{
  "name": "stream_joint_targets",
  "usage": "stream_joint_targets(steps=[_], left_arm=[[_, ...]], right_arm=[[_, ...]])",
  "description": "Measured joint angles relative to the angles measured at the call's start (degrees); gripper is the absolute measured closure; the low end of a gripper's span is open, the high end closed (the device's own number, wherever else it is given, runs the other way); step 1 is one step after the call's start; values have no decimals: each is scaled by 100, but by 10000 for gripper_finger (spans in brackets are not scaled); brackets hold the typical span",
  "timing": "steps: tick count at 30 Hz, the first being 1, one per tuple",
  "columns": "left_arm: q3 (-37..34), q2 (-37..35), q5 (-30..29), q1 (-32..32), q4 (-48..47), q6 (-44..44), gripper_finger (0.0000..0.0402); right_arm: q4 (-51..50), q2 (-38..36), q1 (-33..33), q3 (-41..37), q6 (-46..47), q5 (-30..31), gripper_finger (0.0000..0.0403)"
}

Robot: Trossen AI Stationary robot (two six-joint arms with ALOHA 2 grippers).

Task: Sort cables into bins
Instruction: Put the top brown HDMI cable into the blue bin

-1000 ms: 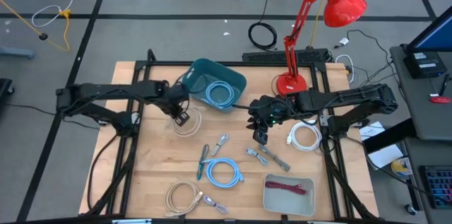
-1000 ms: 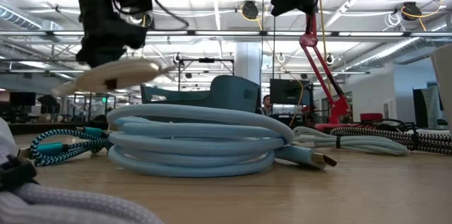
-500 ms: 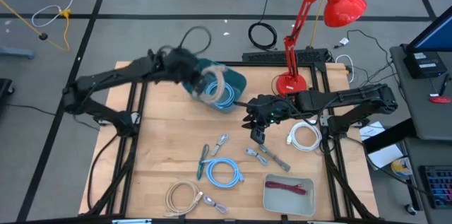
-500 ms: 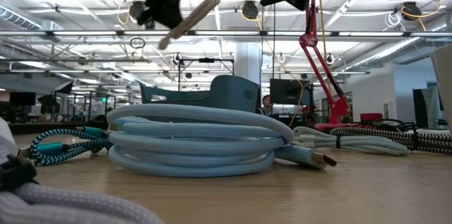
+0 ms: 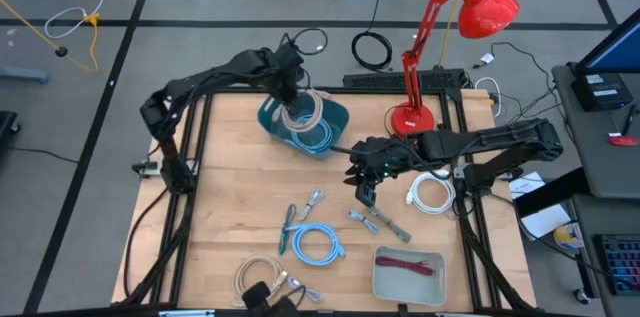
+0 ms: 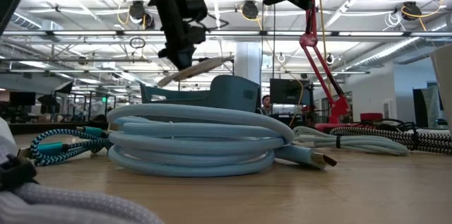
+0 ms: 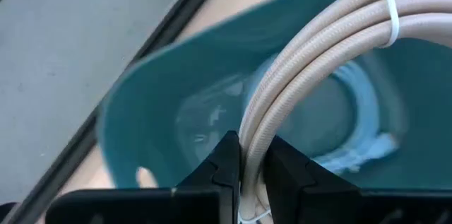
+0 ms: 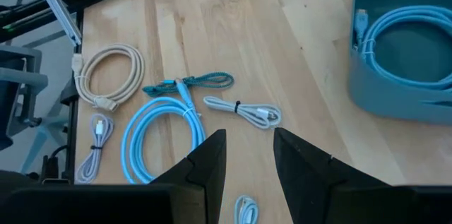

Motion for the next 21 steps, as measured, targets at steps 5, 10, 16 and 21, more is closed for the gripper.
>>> stream_joint_targets(steps=[5,10,16,21], left_arm=[[2,211,6,221,50,358,362],[2,478,-19,263,-102,730,362],[2,810,-58,213,-223,899,362],[2,1029,-247,225,-263,842,362]], right_arm=[[-117,0,93,0,97,146,293],[-168,0,96,0,181,142,293],[-371,0,96,0,258,127,293],[-412,0,96,0,353,119,293]])
